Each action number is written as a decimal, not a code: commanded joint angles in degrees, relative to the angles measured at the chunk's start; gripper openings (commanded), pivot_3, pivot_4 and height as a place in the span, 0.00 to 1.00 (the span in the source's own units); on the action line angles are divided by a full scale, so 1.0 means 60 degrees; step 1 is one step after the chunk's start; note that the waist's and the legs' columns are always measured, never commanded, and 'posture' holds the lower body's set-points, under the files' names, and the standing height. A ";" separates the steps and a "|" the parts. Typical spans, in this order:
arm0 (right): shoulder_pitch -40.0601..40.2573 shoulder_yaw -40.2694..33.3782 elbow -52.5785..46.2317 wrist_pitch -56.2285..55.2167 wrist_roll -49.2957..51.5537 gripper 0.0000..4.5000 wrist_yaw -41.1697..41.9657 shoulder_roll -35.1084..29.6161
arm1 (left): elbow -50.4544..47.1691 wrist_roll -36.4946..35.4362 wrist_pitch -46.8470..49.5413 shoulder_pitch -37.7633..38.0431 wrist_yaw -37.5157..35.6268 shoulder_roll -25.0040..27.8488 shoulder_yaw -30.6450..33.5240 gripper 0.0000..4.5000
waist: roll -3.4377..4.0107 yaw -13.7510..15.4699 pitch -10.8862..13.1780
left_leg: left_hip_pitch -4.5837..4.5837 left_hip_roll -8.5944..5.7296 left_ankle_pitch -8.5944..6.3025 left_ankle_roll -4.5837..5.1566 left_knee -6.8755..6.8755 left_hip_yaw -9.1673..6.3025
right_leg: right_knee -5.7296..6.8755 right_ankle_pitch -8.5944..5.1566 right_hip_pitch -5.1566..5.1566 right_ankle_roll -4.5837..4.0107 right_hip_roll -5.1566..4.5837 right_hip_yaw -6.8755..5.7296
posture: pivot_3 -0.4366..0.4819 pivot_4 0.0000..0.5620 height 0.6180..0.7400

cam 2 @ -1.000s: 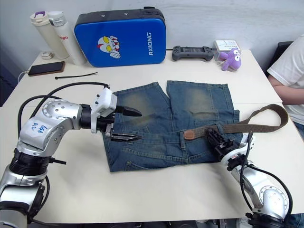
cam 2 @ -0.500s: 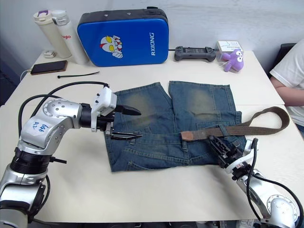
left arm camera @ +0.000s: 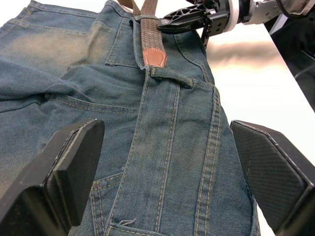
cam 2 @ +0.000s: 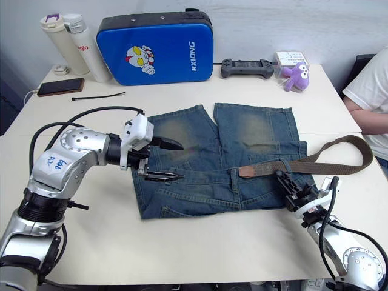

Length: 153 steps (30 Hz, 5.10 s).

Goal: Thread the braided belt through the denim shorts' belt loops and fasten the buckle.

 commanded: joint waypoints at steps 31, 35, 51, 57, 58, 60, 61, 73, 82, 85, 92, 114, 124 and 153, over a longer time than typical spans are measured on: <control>0.0463 -0.0407 0.1479 0.1154 -0.0735 0.02 0.2150 -0.1034 | -0.0127 0.0057 -0.0094 -0.0394 -0.0210 0.0031 -0.0037 1.00 | -0.0002 0.0040 -0.0001 | 0.0003 -0.0003 -0.0006 0.0011 0.0003 0.0001 | -0.0033 0.0001 0.0016 0.0002 -0.0009 -0.0001 | 0.48 0.27 0.99; 0.0252 -0.0236 0.1660 0.1501 -0.0791 0.02 0.2390 -0.1002 | -0.0141 0.0047 -0.0068 -0.0392 -0.0234 0.0055 -0.0044 1.00 | -0.0002 0.0022 -0.0001 | 0.0004 -0.0003 -0.0006 0.0011 0.0004 0.0000 | -0.0033 0.0001 0.0016 0.0002 -0.0008 -0.0002 | 0.48 0.27 0.99; -0.0295 0.0936 0.1282 0.1829 -0.2076 0.02 0.2027 0.0905 | -0.0248 0.0076 -0.0018 -0.0322 -0.0156 0.0066 -0.0042 1.00 | -0.0097 -0.0360 -0.0058 | 0.0045 0.0014 -0.0003 -0.0012 -0.0024 0.0004 | -0.0013 -0.0001 0.0019 -0.0013 0.0007 0.0008 | 0.48 0.27 0.99; -0.0275 0.1332 0.0406 0.2097 -0.2298 0.02 0.1632 0.1237 | -0.0261 0.0099 -0.0047 -0.0294 -0.0110 0.0010 -0.0084 1.00 | -0.0140 -0.0474 -0.0084 | 0.0128 0.0030 0.0027 -0.0078 -0.0149 0.0010 | 0.0004 -0.0024 0.0026 -0.0063 0.0021 0.0009 | 0.48 0.27 0.99; -0.0278 0.1363 0.0335 0.2104 -0.2307 0.02 0.1607 0.1239 | -0.0254 0.0101 -0.0053 -0.0296 -0.0108 0.0004 -0.0091 1.00 | -0.0140 -0.0488 -0.0084 | 0.0134 0.0033 0.0026 -0.0082 -0.0153 0.0010 | 0.0010 -0.0028 0.0027 -0.0069 0.0024 0.0009 | 0.48 0.27 0.99; -0.0297 0.1518 0.0010 0.2161 -0.2264 0.02 0.1494 0.1208 | -0.0253 0.0097 -0.0067 -0.0287 -0.0087 -0.0021 -0.0101 1.00 | -0.0138 -0.0503 -0.0083 | 0.0144 0.0042 0.0028 -0.0088 -0.0162 0.0010 | 0.0019 -0.0031 0.0026 -0.0075 0.0032 0.0007 | 0.48 0.27 0.99; -0.0290 0.1597 -0.0164 0.2203 -0.2227 0.02 0.1422 0.1182 | -0.0255 0.0094 -0.0072 -0.0281 -0.0072 -0.0038 -0.0103 1.00 | -0.0137 -0.0505 -0.0083 | 0.0146 0.0046 0.0030 -0.0093 -0.0162 0.0010 | 0.0023 -0.0032 0.0025 -0.0077 0.0035 0.0005 | 0.48 0.27 0.99; -0.0122 0.0973 0.0578 0.2785 -0.2029 0.02 0.2653 -0.0256 | -0.0358 0.0077 -0.0063 -0.0191 -0.0020 -0.0029 -0.0074 1.00 | -0.0110 -0.0271 -0.0066 | 0.0132 0.0041 0.0030 -0.0097 -0.0154 0.0012 | 0.0006 -0.0033 0.0026 -0.0078 0.0027 0.0006 | 0.48 0.27 0.99; -0.0625 0.0923 0.2017 0.2811 -0.3056 0.02 0.4065 -0.1140 | -0.0353 0.0093 -0.0074 -0.0249 -0.0069 0.0011 -0.0090 1.00 | -0.0108 -0.0189 -0.0065 | 0.0117 0.0029 0.0023 -0.0078 -0.0128 0.0009 | -0.0007 -0.0031 0.0037 -0.0075 0.0015 0.0004 | 0.48 0.27 0.99; -0.0801 0.0782 0.2491 0.2834 -0.3297 0.02 0.4370 -0.1377 | -0.0333 0.0098 -0.0075 -0.0262 -0.0093 0.0032 -0.0079 1.00 | -0.0110 -0.0189 -0.0066 | 0.0119 0.0025 0.0022 -0.0071 -0.0125 0.0009 | -0.0012 -0.0029 0.0045 -0.0071 0.0012 0.0004 | 0.48 0.27 0.99; -0.1220 0.1098 0.3055 0.3409 -0.3911 0.02 0.5828 -0.2298 | -0.0334 0.0099 -0.0044 -0.0285 -0.0114 0.0047 -0.0093 1.00 | -0.0110 0.0034 -0.0066 | 0.0111 0.0013 0.0019 -0.0049 -0.0119 0.0006 | -0.0041 -0.0021 0.0052 -0.0057 0.0000 0.0002 | 0.48 0.27 0.99; -0.1050 0.1806 0.1125 0.3738 -0.4947 0.02 0.4786 0.0093 | -0.0439 0.0092 0.0037 -0.0240 -0.0052 0.0052 -0.0118 1.00 | -0.0191 -0.0362 -0.0116 | 0.0144 0.0050 0.0018 -0.0090 -0.0164 0.0005 | -0.0025 -0.0022 0.0048 -0.0080 0.0031 -0.0003 | 0.48 0.27 0.99; -0.0967 0.2626 -0.0827 0.4068 -0.5220 0.02 0.3269 0.0750 | -0.0394 0.0113 -0.0055 -0.0218 -0.0011 -0.0114 -0.0213 1.00 | -0.0193 -0.0375 -0.0117 | 0.0148 0.0053 0.0018 -0.0101 -0.0169 0.0005 | -0.0015 -0.0028 0.0041 -0.0090 0.0033 -0.0002 | 0.48 0.27 0.99; -0.2399 0.1990 -0.2494 0.4473 -0.4337 0.41 0.0192 0.0877 | -0.0348 0.0137 -0.0280 -0.0049 0.0074 -0.0010 -0.0191 1.00 | -0.0055 -0.0401 -0.0032 | 0.0142 0.0035 0.0062 -0.0142 -0.0257 0.0008 | -0.0001 -0.0040 -0.0006 -0.0113 0.0022 -0.0002 | 0.48 0.27 0.99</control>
